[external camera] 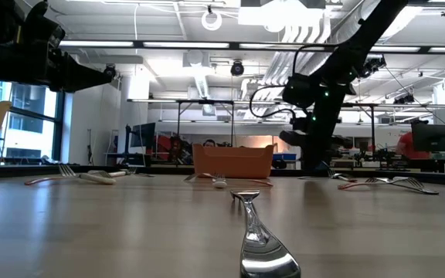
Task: Sort silverware by color (type)
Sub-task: Put the top right black fork into the yellow bin
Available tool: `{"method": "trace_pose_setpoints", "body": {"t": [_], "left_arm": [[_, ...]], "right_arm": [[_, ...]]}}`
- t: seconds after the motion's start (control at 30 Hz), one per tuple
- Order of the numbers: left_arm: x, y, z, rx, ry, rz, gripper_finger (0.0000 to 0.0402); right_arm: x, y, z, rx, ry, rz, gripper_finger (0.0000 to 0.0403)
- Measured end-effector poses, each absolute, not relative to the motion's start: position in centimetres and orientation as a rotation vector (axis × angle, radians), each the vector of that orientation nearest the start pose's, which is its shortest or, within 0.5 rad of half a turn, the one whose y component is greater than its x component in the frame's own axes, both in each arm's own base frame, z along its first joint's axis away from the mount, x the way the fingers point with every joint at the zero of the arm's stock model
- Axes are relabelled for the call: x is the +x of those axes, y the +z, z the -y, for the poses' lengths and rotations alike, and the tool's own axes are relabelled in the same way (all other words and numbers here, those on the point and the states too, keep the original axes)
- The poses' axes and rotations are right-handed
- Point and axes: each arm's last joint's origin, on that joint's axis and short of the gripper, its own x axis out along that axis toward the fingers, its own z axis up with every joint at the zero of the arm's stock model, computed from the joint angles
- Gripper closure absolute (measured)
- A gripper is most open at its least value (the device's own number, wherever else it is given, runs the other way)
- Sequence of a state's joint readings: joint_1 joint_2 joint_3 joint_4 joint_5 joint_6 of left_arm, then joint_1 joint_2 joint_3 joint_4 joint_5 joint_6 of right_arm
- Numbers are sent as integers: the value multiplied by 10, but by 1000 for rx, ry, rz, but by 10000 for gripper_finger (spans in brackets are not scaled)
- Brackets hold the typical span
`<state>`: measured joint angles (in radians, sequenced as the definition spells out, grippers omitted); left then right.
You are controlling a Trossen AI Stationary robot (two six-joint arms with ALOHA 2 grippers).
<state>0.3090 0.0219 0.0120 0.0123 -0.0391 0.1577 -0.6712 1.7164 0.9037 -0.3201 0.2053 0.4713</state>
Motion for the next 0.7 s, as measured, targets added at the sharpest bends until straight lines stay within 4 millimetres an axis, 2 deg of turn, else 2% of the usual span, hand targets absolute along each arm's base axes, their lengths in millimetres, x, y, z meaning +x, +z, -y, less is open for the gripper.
{"method": "trace_pose_setpoints", "body": {"t": [0.23, 0.43, 0.7], "left_arm": [[93, 167, -31, 148, 348, -24, 401], [93, 167, -31, 148, 347, -24, 401], [93, 167, -31, 141, 347, -22, 401]], "right_arm": [[240, 140, 200, 635, -1076, -923, 401], [246, 126, 200, 622, -1076, -953, 401], [260, 127, 177, 636, -988, -984, 401]]}}
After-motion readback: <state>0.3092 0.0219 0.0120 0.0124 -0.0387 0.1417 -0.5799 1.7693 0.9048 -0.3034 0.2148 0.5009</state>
